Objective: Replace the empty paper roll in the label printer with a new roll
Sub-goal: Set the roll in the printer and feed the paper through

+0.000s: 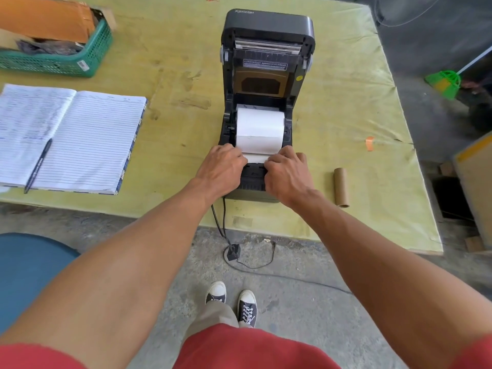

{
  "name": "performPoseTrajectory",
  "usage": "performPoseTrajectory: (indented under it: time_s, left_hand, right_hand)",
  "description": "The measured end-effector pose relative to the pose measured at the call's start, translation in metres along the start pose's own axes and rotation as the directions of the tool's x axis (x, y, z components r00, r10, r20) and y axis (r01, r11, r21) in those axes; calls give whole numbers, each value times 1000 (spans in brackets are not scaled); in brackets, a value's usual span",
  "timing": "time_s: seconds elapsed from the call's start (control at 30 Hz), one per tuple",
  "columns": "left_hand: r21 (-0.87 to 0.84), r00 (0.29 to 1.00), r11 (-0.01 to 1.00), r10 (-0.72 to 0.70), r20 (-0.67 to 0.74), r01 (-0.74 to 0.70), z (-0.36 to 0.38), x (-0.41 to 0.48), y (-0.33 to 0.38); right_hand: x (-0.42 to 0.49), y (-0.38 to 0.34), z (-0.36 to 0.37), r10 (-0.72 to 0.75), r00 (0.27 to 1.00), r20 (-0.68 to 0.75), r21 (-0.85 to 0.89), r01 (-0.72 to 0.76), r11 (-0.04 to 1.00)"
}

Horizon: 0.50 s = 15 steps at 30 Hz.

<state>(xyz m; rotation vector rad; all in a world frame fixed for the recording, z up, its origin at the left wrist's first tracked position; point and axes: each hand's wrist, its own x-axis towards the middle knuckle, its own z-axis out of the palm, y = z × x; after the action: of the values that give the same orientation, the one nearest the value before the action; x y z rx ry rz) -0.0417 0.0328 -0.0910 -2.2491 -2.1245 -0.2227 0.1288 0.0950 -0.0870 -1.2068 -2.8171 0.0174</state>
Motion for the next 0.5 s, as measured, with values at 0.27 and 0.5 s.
performPoseTrajectory:
  time_s: [0.27,0.5]
  left_hand:
    - [27,999,1000,-15,49,13,-2,0,3]
    - [116,993,993,-5,120,-9,3,-9,16]
  right_hand:
    - [-2,3,-7,-22,999,31,0,22,1000]
    - [-1,4,-13,-53,994,92,-40,56,998]
